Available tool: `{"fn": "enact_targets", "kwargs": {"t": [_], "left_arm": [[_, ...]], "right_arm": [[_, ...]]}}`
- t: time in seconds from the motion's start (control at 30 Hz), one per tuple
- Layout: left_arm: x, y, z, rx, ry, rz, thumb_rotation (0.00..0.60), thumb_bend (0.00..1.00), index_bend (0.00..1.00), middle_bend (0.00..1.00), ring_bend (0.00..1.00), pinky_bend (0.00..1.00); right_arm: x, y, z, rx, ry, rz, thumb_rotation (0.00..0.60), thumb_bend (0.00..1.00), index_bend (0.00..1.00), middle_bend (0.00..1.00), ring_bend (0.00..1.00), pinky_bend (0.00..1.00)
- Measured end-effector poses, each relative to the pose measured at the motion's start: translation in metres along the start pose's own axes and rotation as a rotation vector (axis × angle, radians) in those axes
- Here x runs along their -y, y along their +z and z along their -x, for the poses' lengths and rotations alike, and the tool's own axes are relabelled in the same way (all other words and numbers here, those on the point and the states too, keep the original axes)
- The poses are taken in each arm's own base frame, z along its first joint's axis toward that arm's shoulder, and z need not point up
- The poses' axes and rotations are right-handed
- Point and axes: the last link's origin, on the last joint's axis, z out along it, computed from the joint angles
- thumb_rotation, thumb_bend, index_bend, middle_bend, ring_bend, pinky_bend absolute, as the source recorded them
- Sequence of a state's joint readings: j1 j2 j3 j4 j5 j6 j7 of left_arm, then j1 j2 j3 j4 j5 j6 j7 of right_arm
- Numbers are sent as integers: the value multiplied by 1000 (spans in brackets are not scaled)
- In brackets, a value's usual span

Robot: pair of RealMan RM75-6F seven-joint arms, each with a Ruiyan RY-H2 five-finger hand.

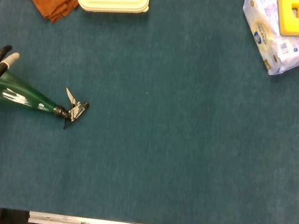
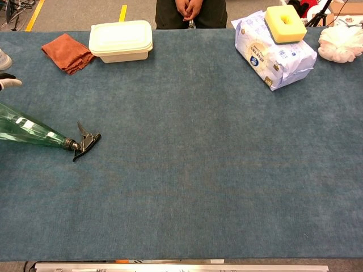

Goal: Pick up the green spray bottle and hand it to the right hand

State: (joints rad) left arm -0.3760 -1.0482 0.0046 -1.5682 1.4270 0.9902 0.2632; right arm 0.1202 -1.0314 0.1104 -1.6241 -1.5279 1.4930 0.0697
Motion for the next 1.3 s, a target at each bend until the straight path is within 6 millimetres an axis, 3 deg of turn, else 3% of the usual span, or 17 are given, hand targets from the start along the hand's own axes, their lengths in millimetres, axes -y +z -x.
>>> {"fn": "enact_targets", "kwargs": {"t": [0.63, 0.83, 0.97, 1.13, 1.3], "left_arm": [[6, 26, 24, 87, 129, -7, 600, 136, 8, 11, 0, 155], [7, 34, 31, 95, 181, -9, 600, 136, 103, 56, 14, 166], [7, 38, 36, 107, 203, -11, 600, 139, 179, 152, 101, 252], [5, 41, 38, 91, 194, 4, 600, 226, 319, 333, 283, 453], [2, 43, 35, 58, 134, 30, 600, 267, 387, 420, 377, 533]], "right_arm": [[1, -2, 4, 16, 4, 11, 600, 275, 158, 312, 306, 287], [0, -3, 4, 24, 6, 14, 600, 275, 158, 312, 306, 287], [-1, -3, 5, 27, 9, 16, 600, 276, 158, 312, 306, 287], [0, -2, 6, 30, 12, 11, 600, 275, 158, 312, 306, 287], [1, 0, 8, 35, 19, 3, 600, 275, 158, 312, 306, 287]]}}
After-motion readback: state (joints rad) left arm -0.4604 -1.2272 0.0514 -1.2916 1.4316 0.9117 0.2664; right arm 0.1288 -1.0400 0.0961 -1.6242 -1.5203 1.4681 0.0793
